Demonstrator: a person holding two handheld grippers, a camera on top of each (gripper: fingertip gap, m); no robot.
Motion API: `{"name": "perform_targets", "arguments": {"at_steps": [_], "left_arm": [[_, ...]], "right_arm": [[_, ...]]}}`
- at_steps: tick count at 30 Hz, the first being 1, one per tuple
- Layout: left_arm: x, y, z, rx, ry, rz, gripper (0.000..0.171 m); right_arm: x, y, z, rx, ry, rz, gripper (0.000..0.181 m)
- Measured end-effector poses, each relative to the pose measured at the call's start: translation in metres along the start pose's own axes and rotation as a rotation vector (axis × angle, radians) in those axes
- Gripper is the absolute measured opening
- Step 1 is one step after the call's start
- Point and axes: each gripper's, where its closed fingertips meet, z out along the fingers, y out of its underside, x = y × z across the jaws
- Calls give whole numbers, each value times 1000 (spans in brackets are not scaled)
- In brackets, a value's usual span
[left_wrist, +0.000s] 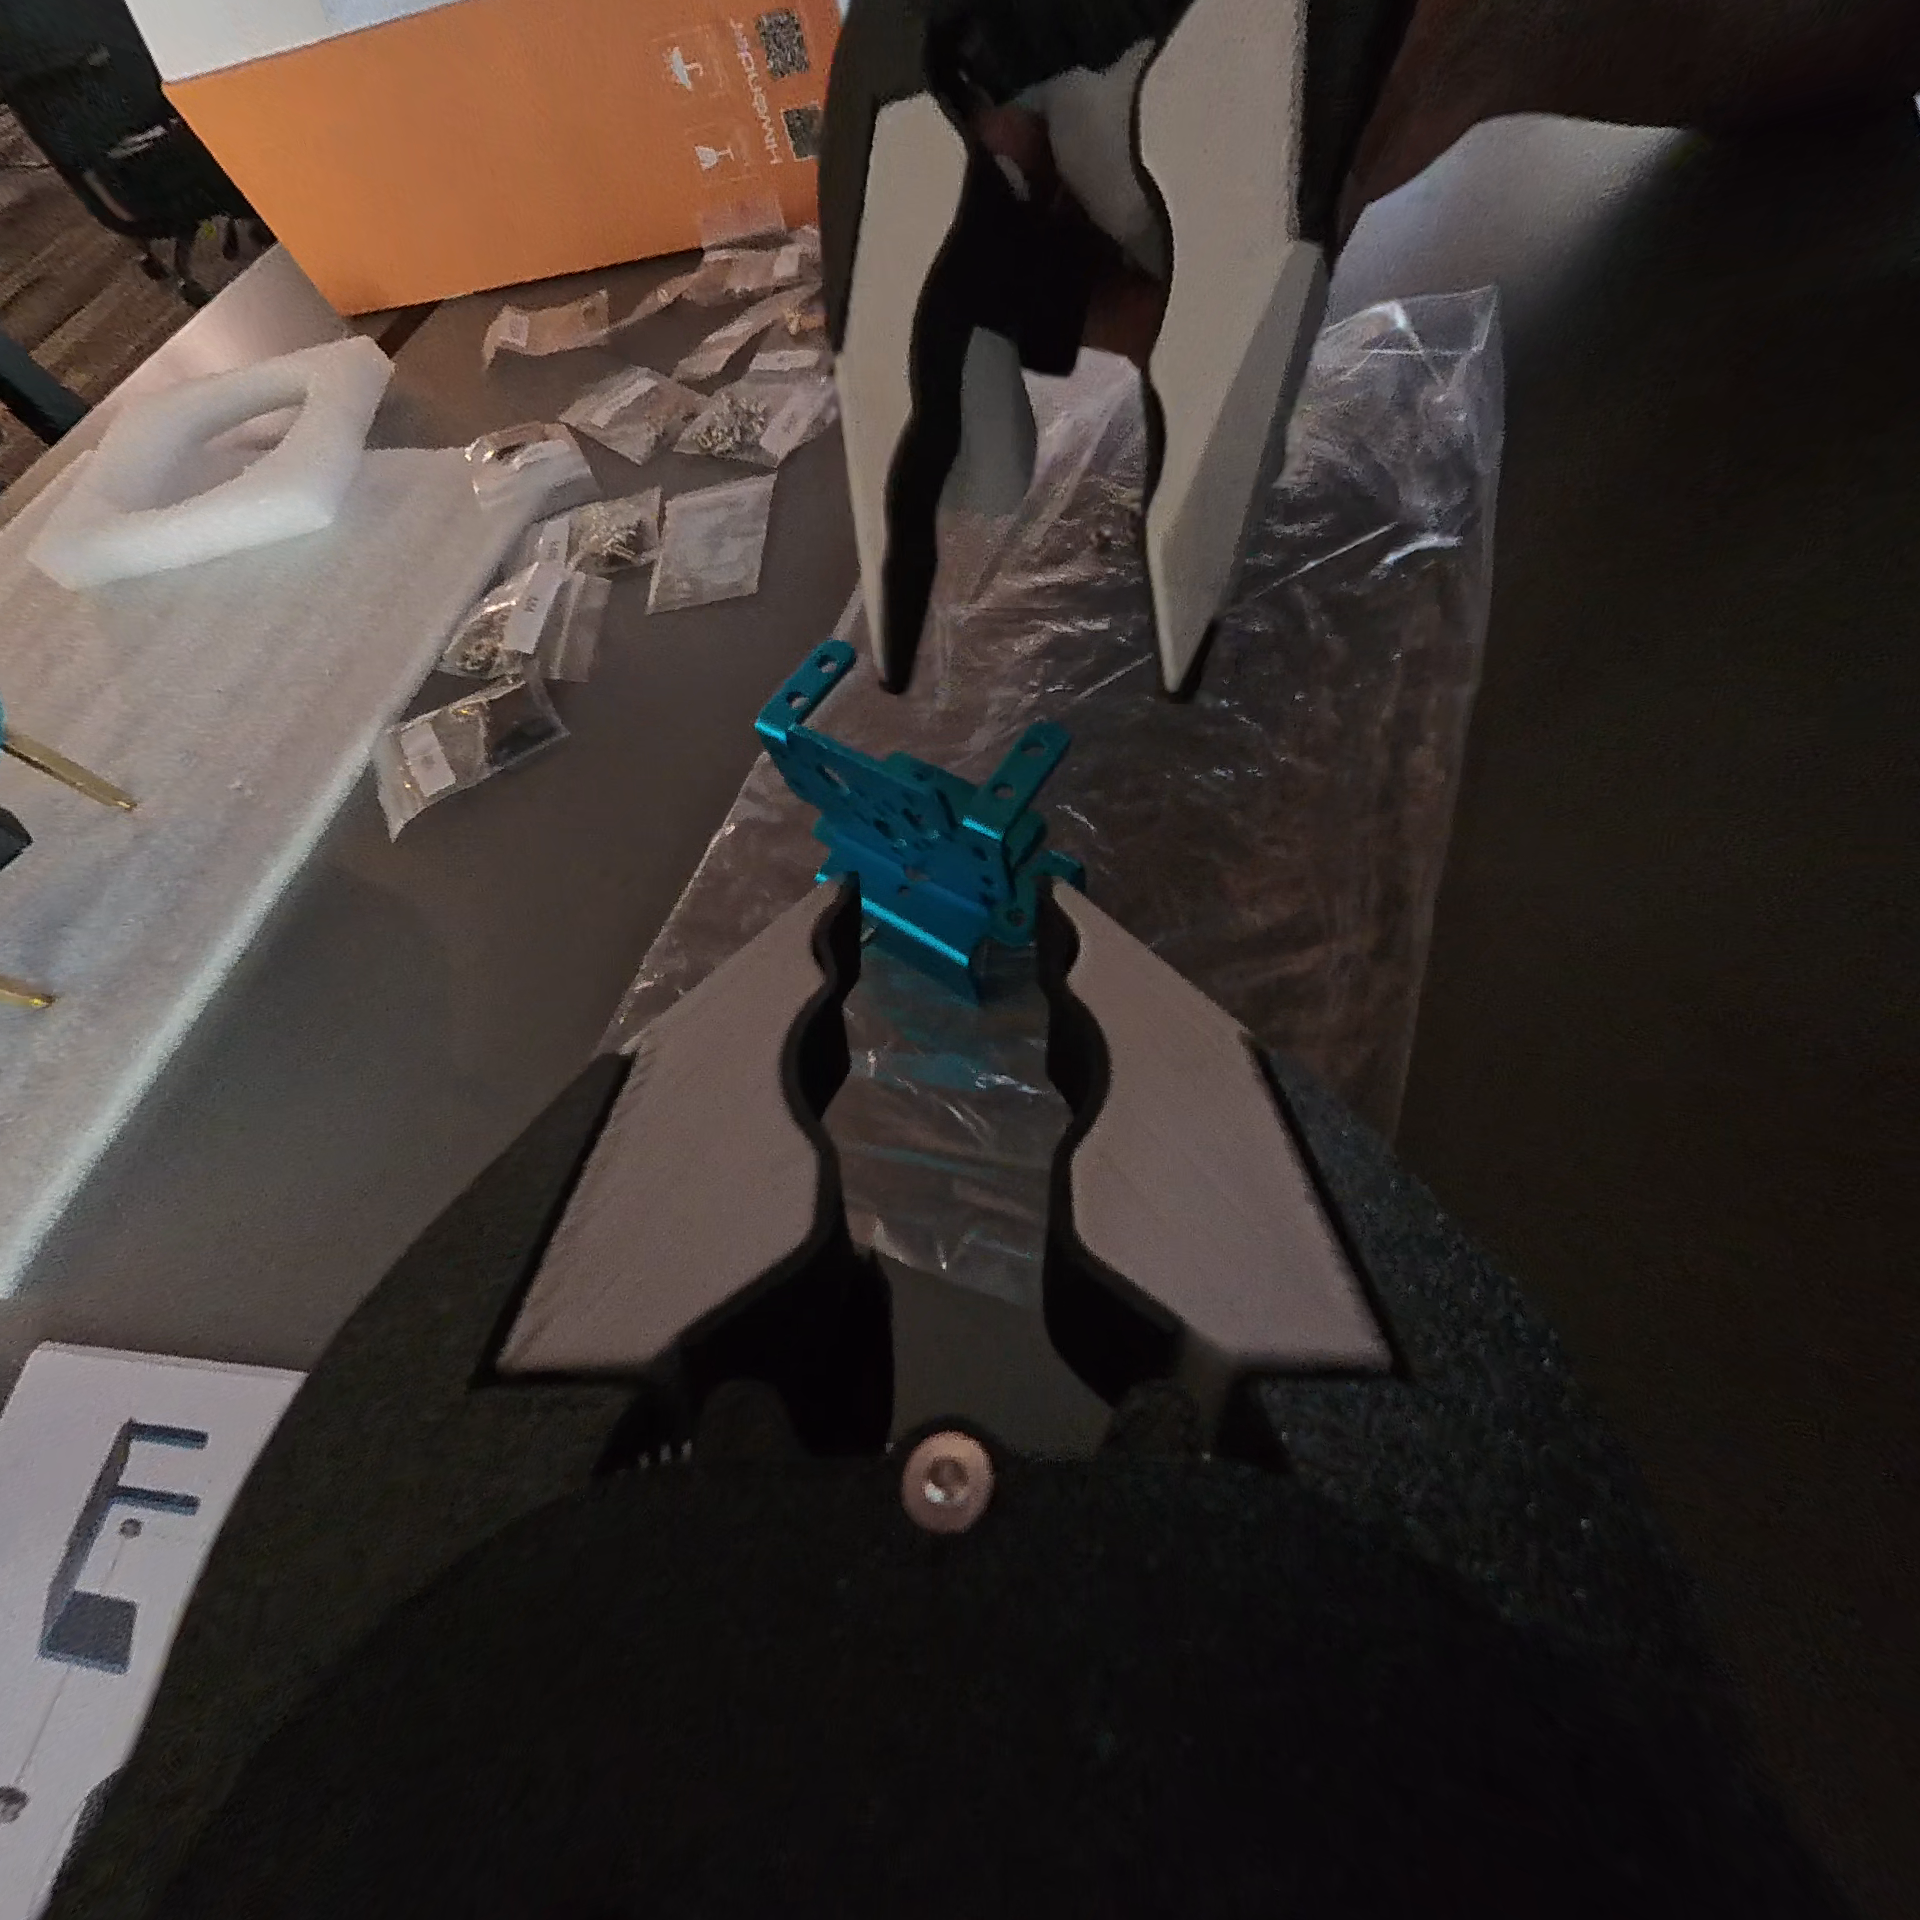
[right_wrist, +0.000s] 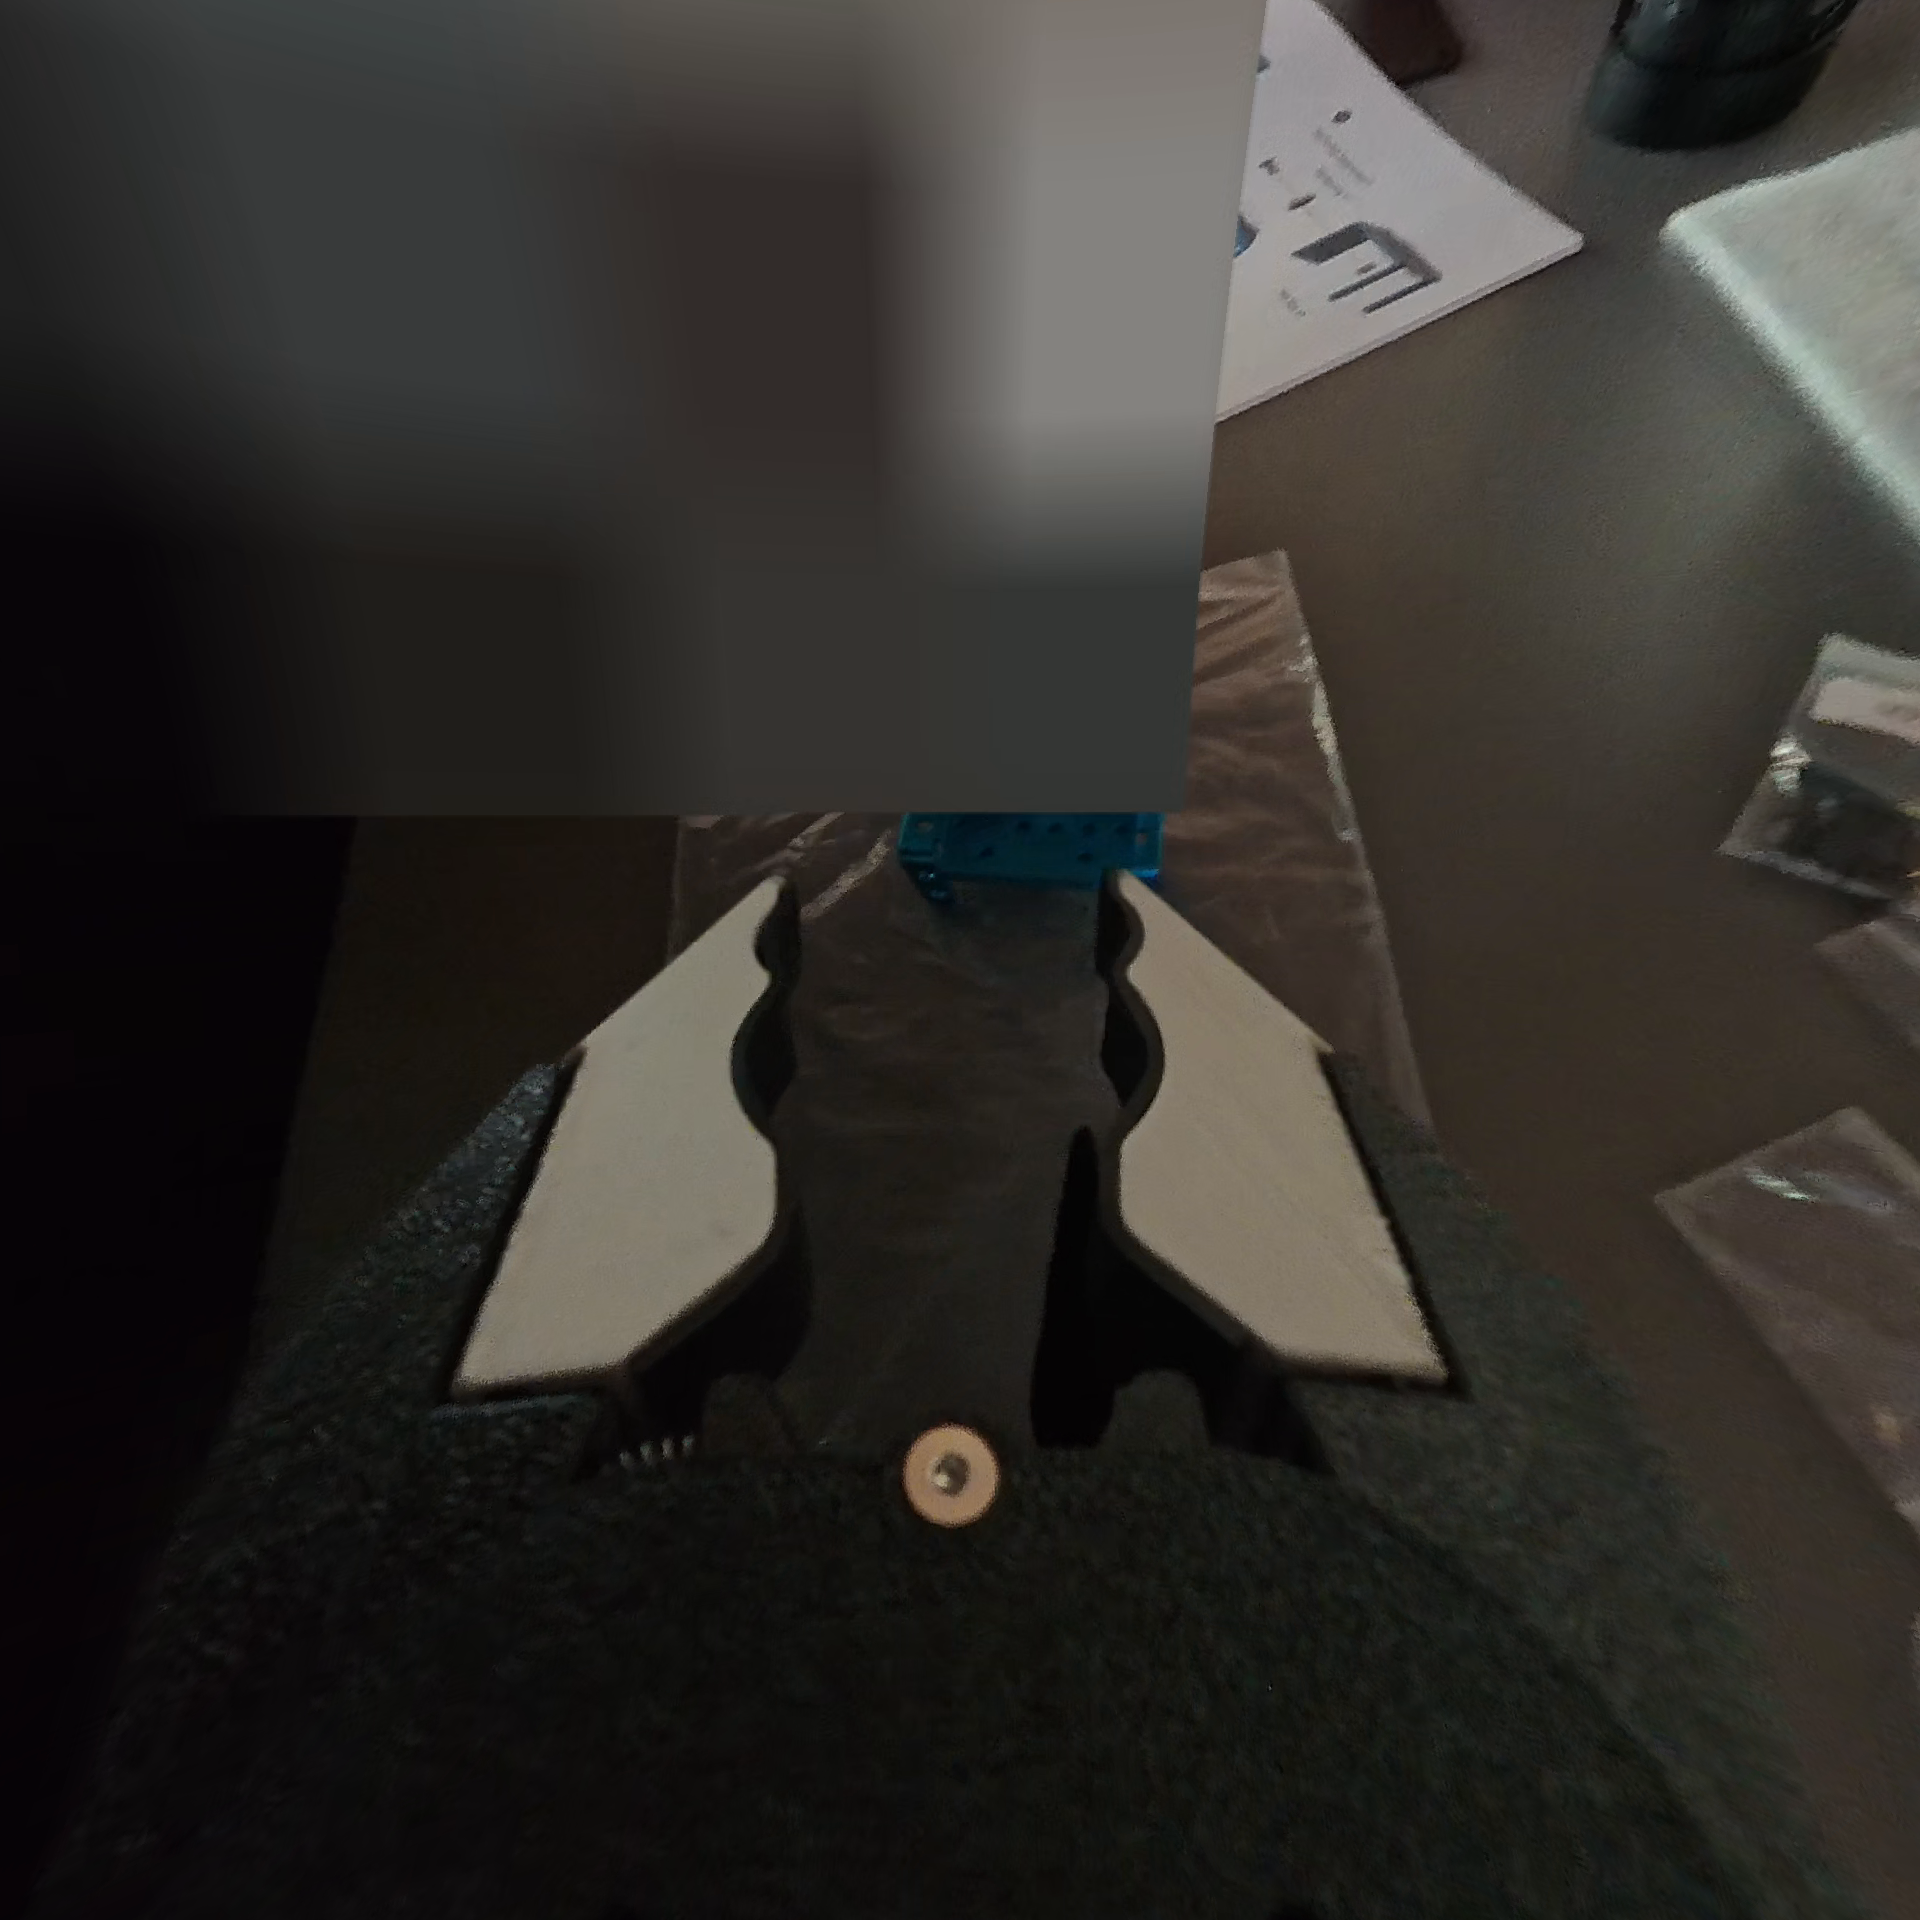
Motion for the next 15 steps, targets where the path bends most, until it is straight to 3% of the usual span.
{"name": "perform_targets", "arguments": {"at_steps": [15], "left_arm": [[-1,1,5,-24,-42,28,32]], "right_arm": [[5,3,15,-45,28,-21,54]]}}
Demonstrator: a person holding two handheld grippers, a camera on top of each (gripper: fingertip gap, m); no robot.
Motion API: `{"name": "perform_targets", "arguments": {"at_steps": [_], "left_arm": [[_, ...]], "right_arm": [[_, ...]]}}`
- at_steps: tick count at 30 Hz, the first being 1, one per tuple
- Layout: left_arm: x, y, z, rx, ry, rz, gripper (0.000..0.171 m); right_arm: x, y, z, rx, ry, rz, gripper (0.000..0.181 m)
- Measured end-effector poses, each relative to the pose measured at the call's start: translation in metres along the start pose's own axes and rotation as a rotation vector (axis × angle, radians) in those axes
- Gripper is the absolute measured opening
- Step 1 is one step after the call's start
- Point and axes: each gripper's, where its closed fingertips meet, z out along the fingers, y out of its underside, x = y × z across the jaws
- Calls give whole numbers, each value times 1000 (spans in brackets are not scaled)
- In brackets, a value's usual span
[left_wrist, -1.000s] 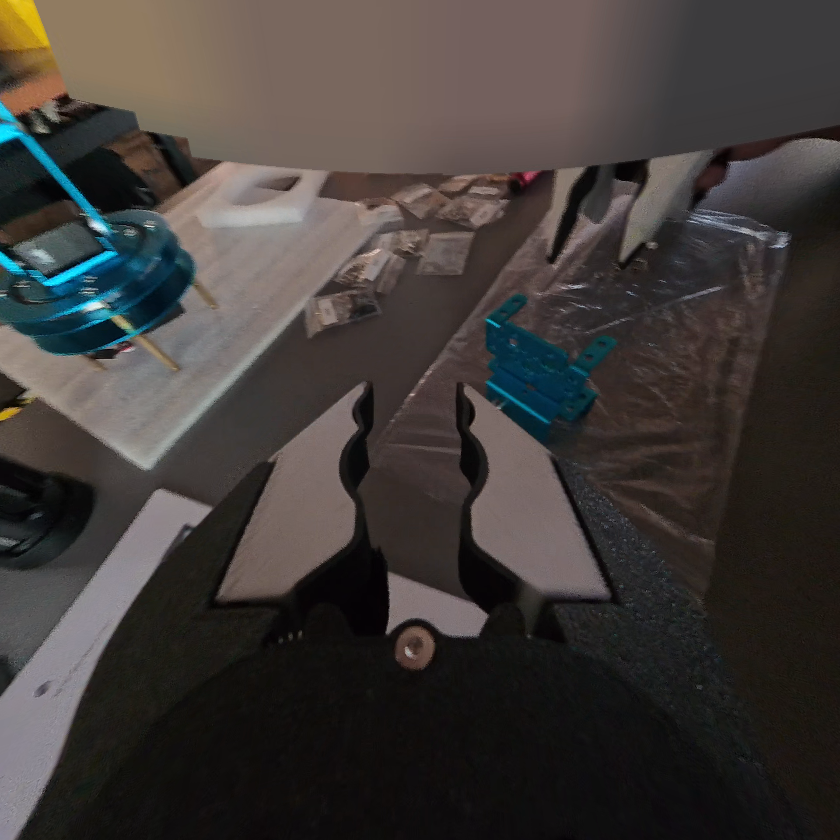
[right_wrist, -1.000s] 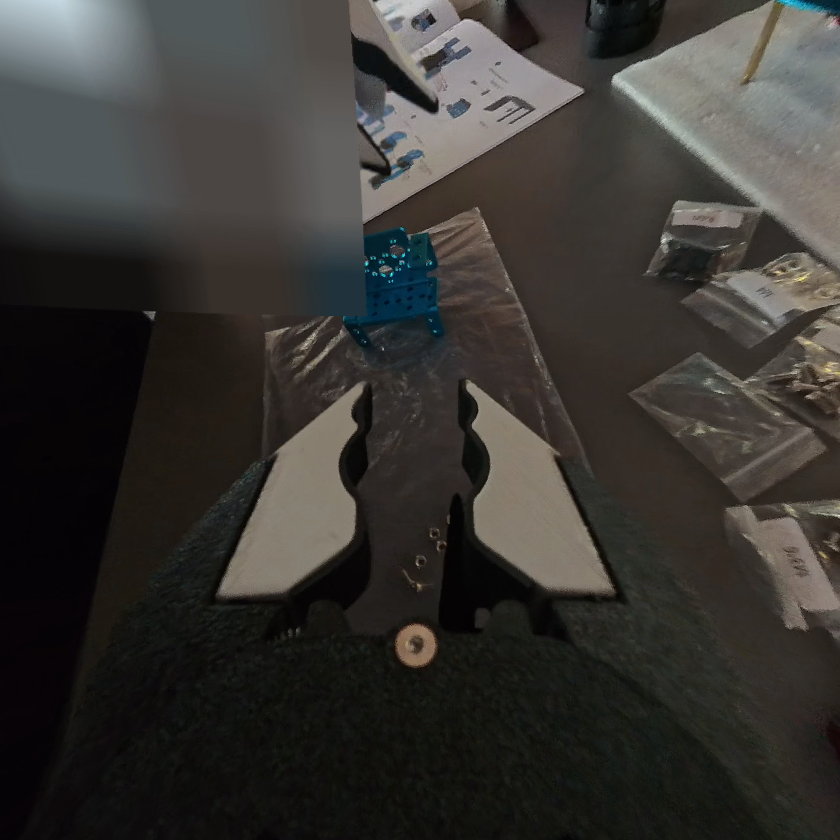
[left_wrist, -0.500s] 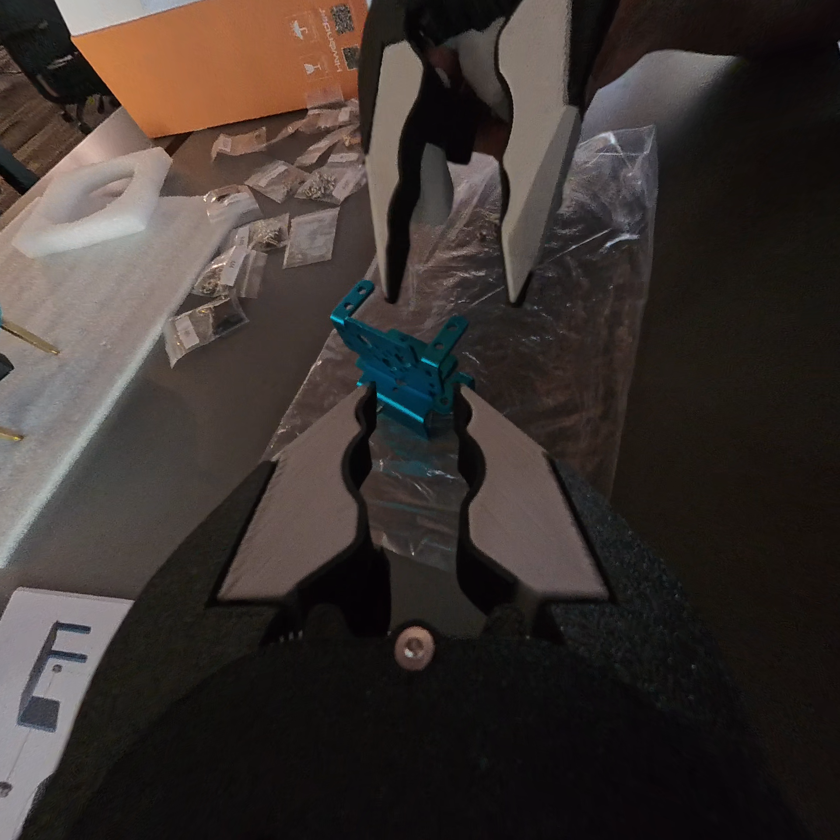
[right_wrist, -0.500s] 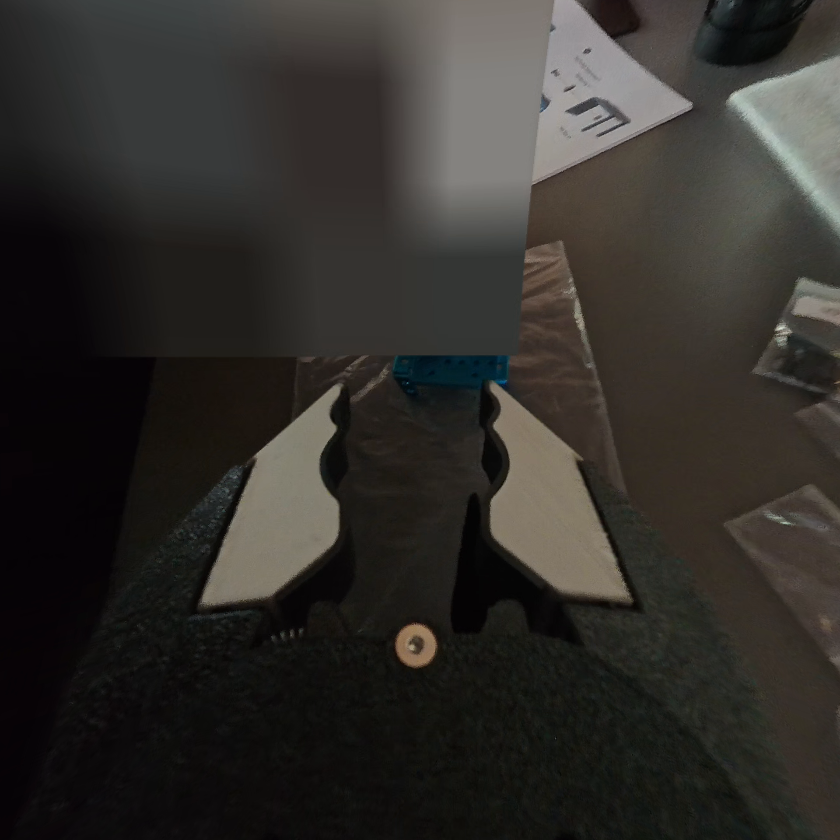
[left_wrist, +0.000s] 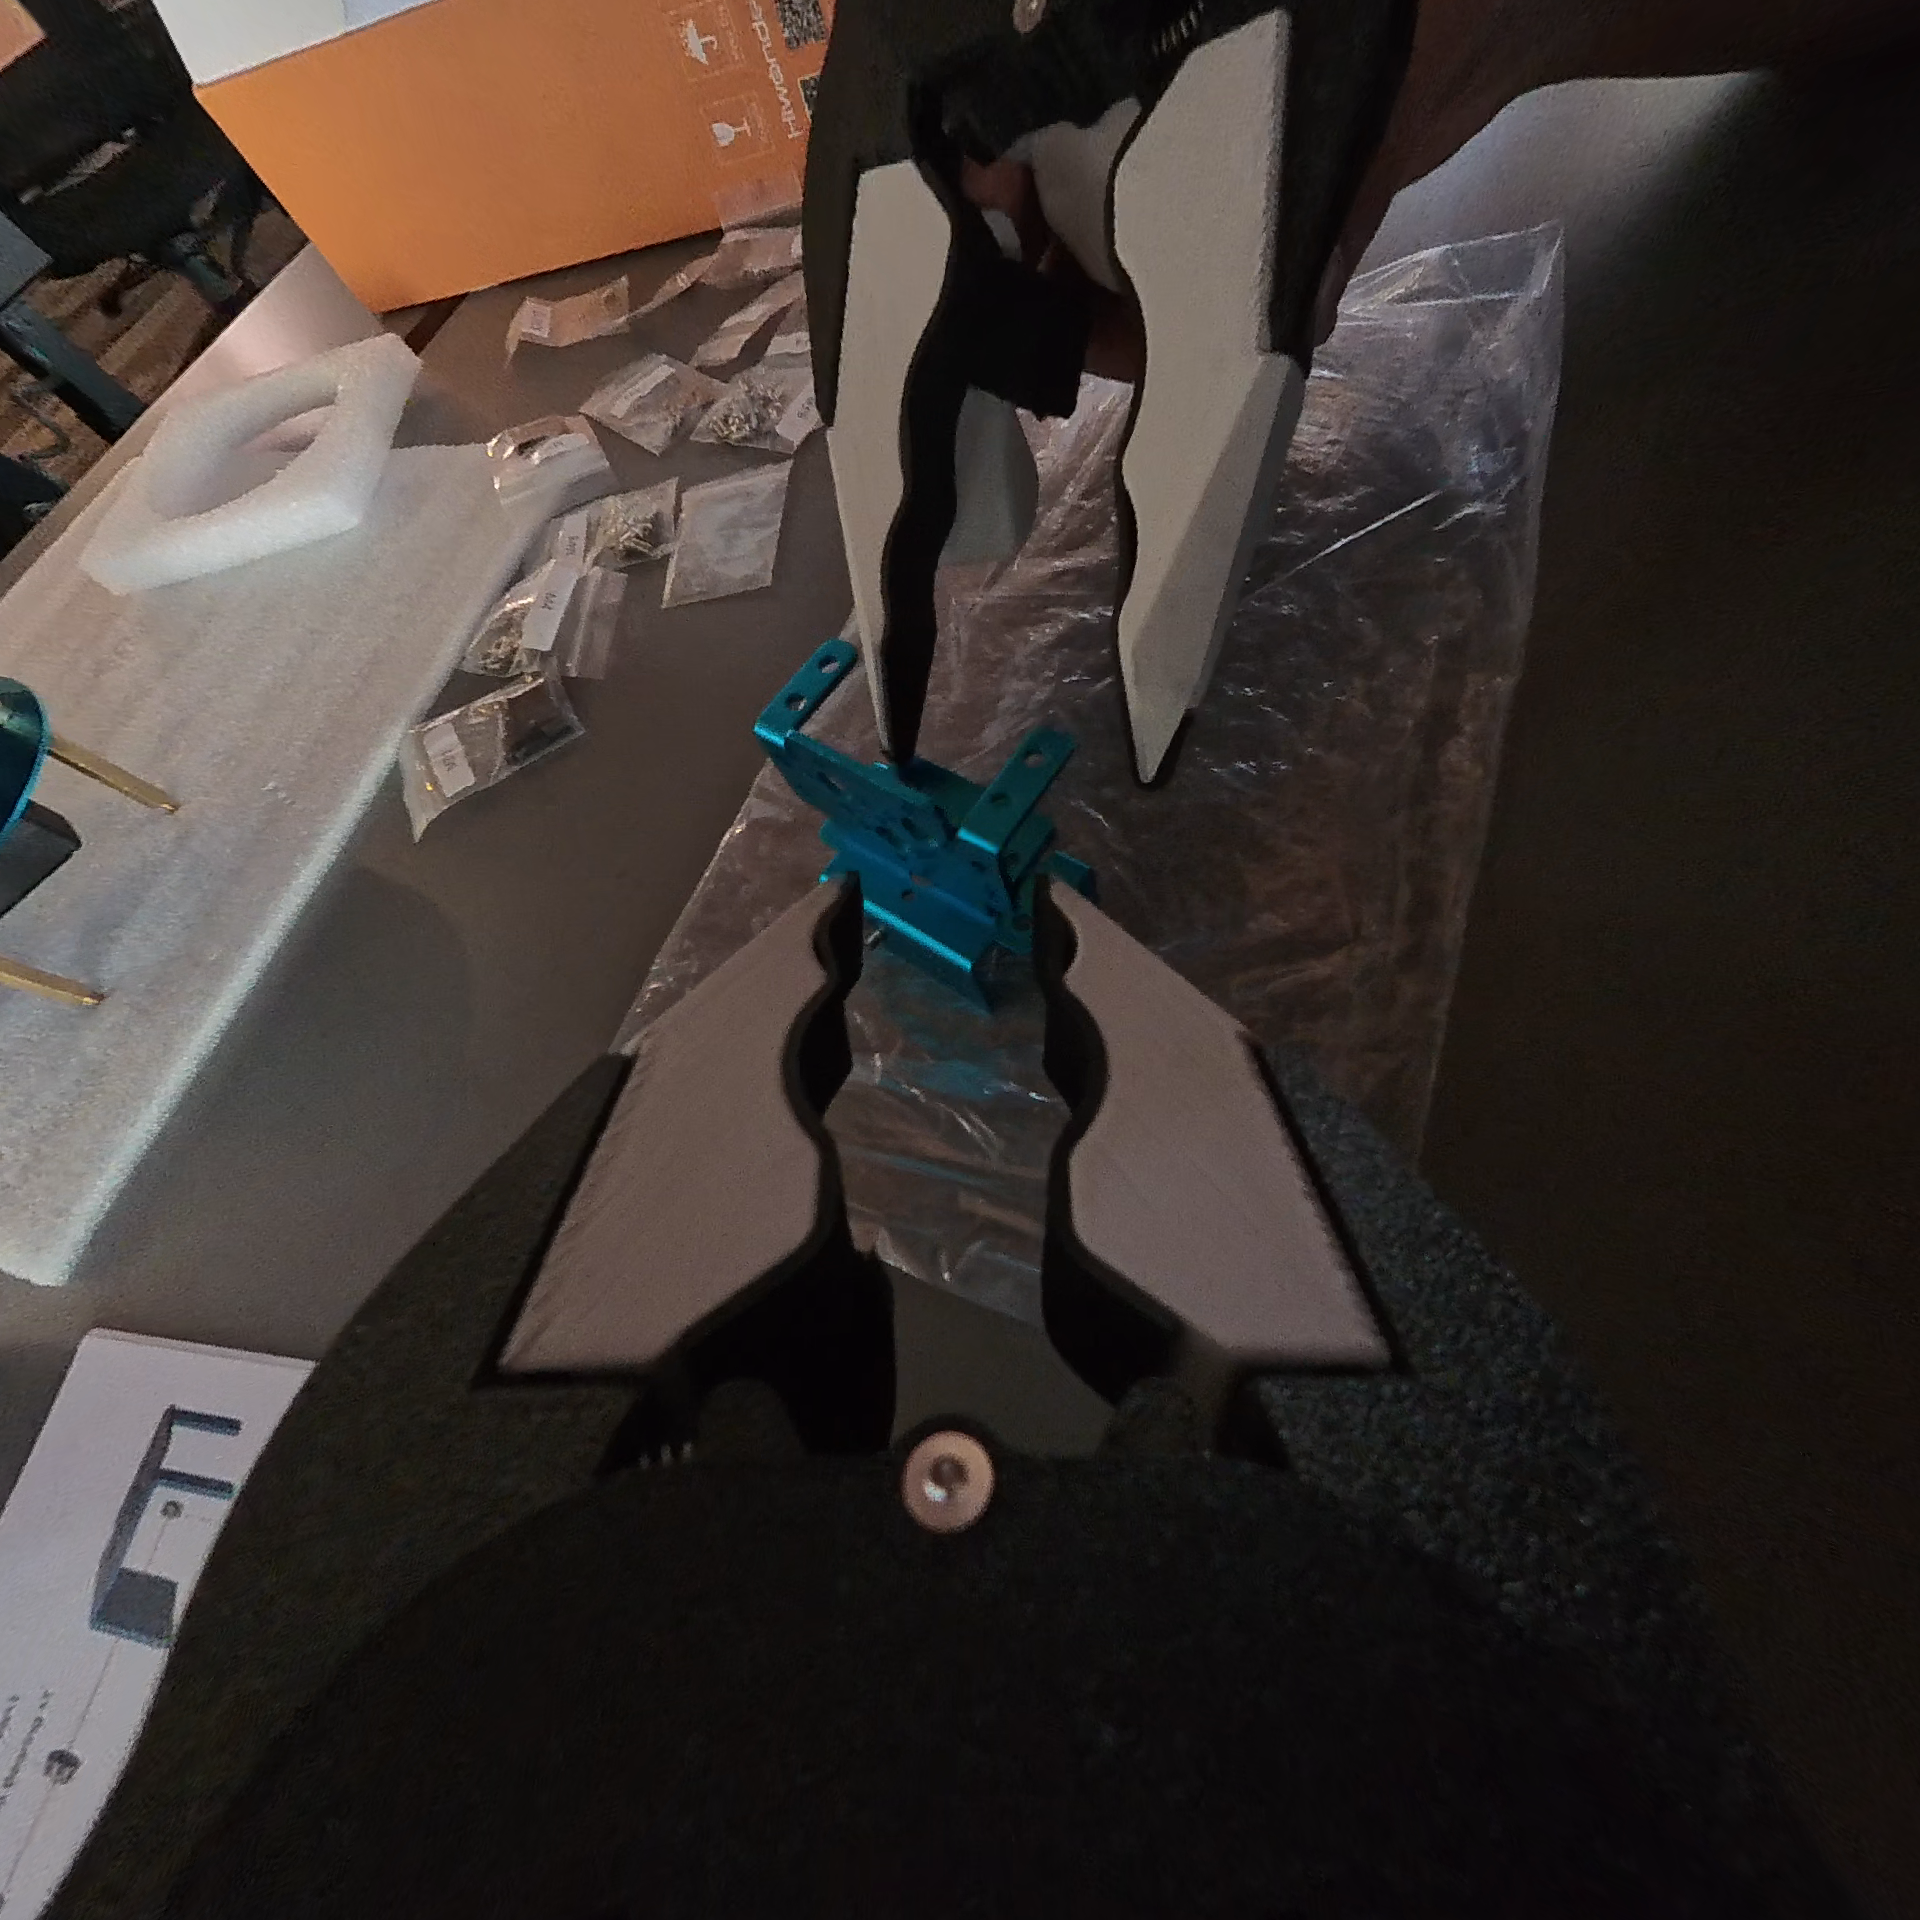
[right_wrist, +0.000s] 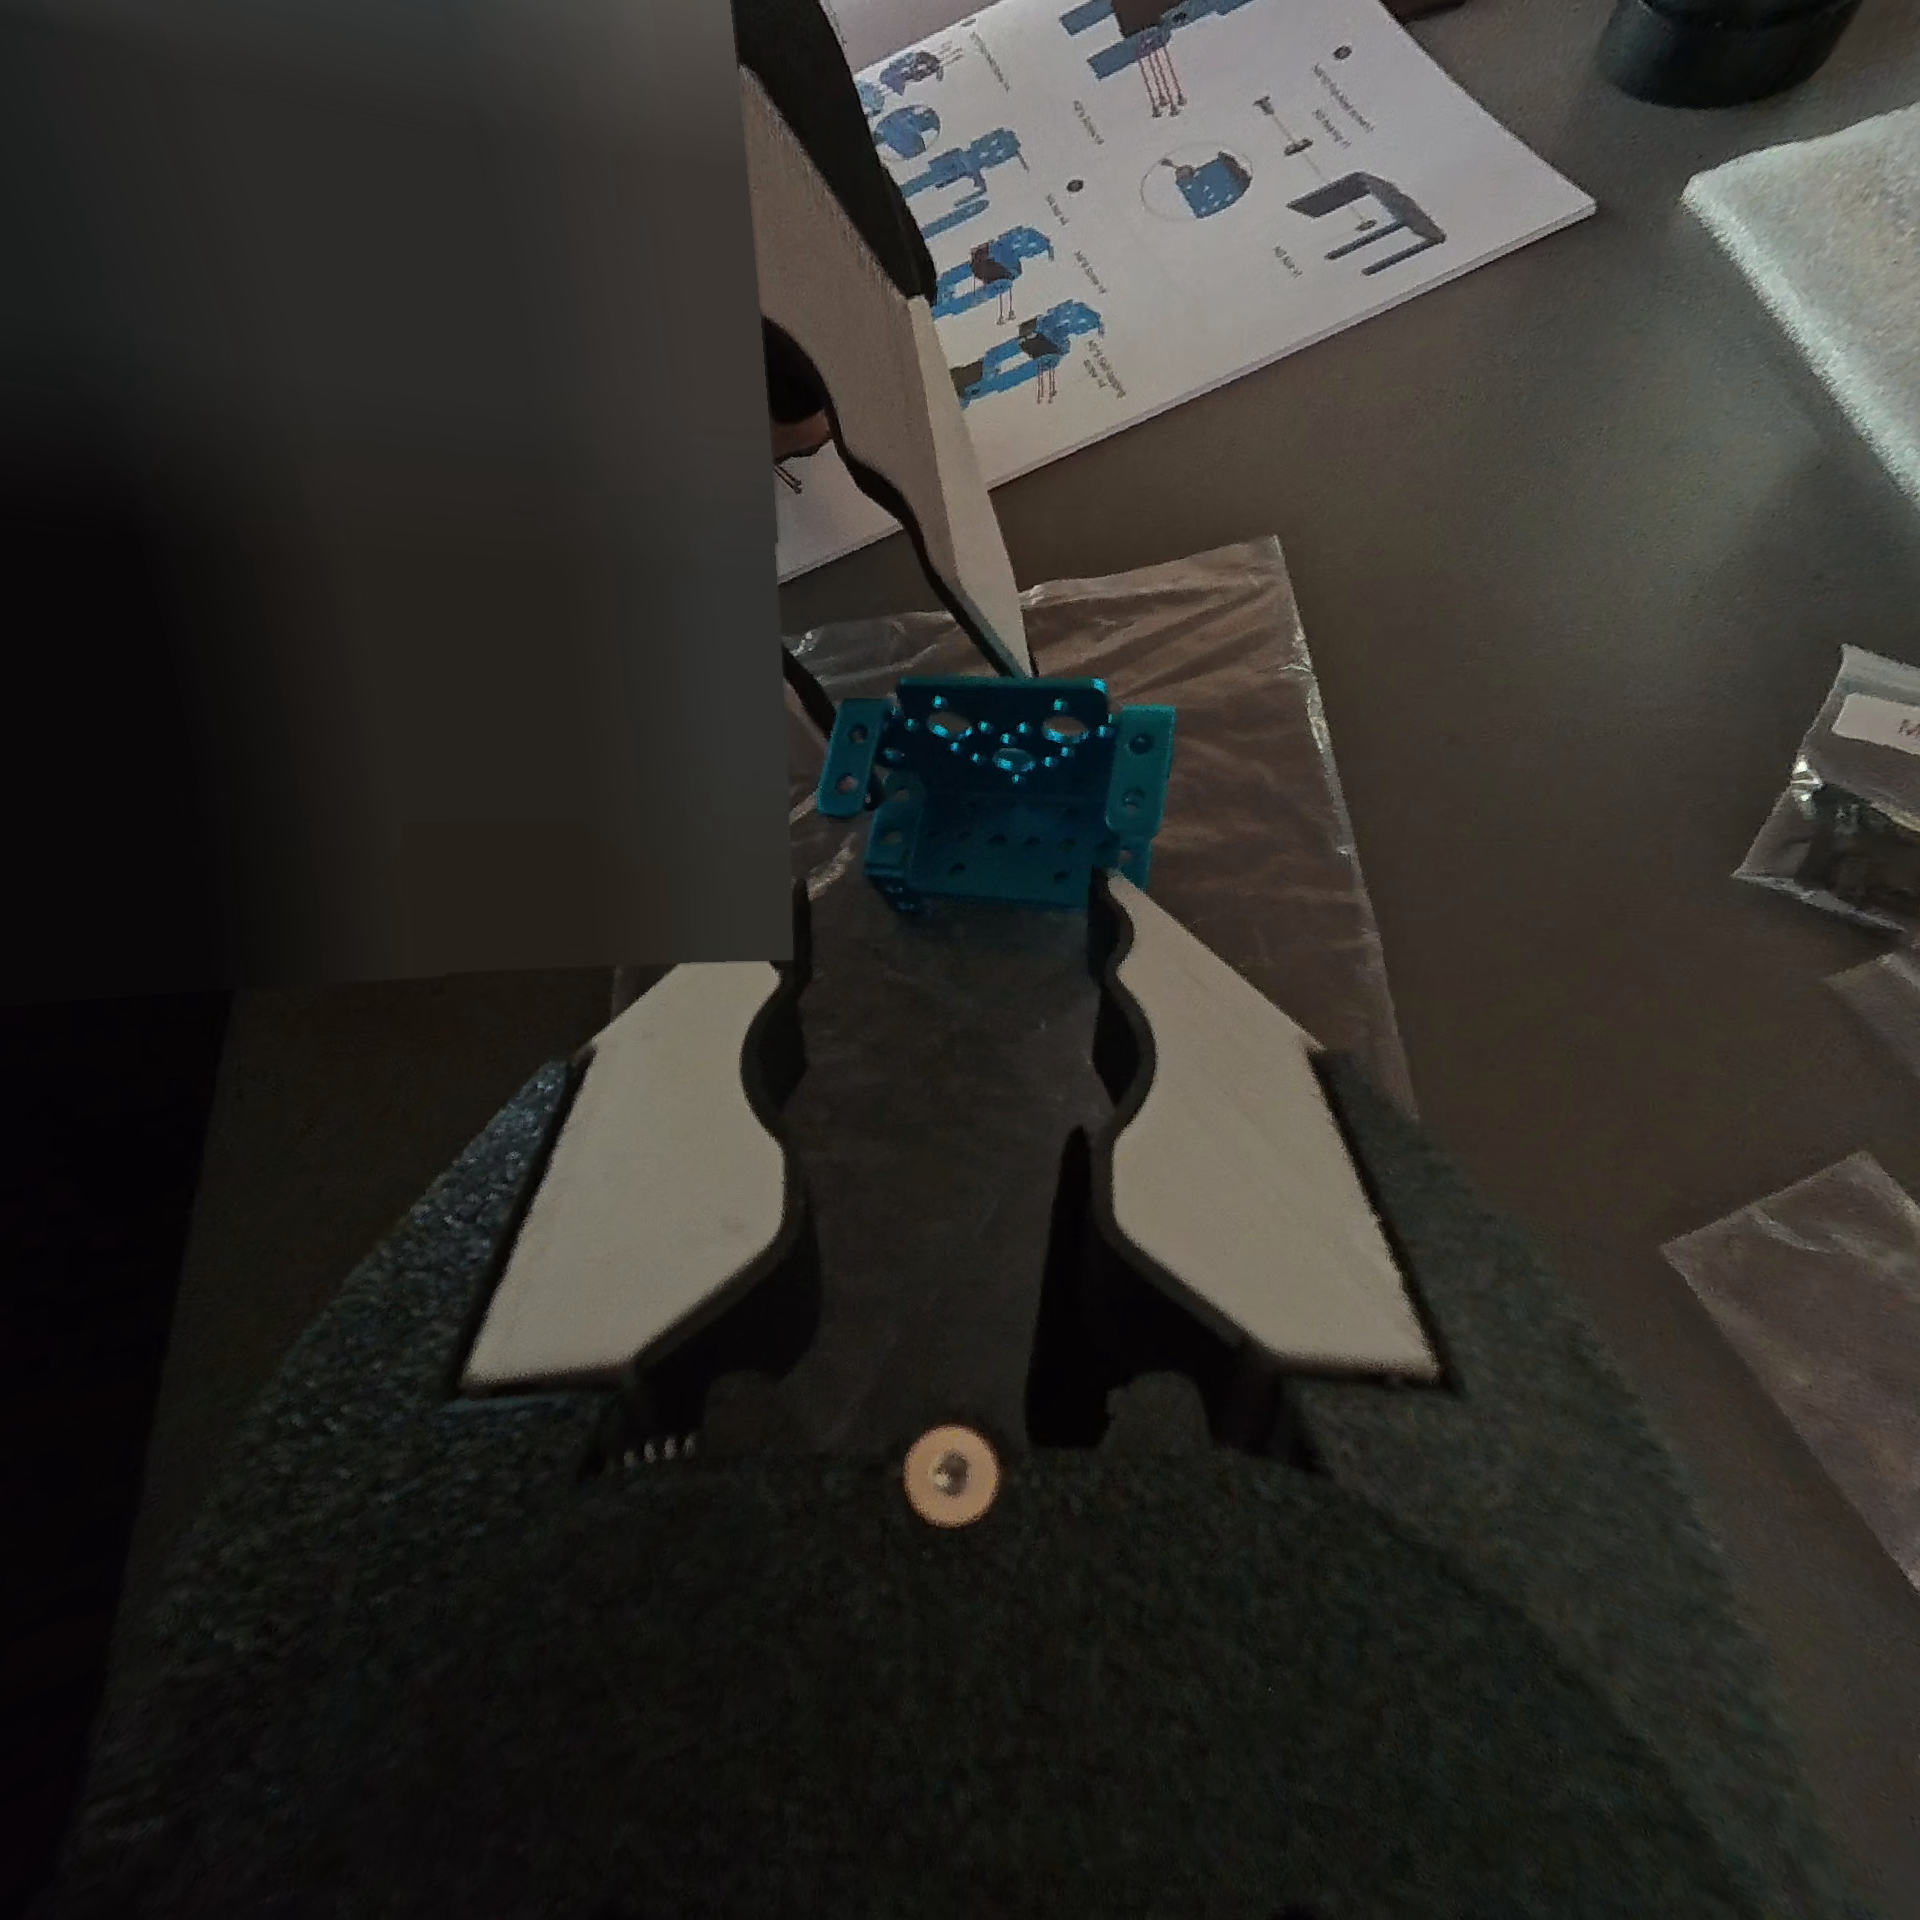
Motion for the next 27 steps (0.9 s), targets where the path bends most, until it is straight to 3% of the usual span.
{"name": "perform_targets", "arguments": {"at_steps": [27], "left_arm": [[11,1,3,-13,25,53,23]], "right_arm": [[0,0,-2,15,-33,28,50]]}}
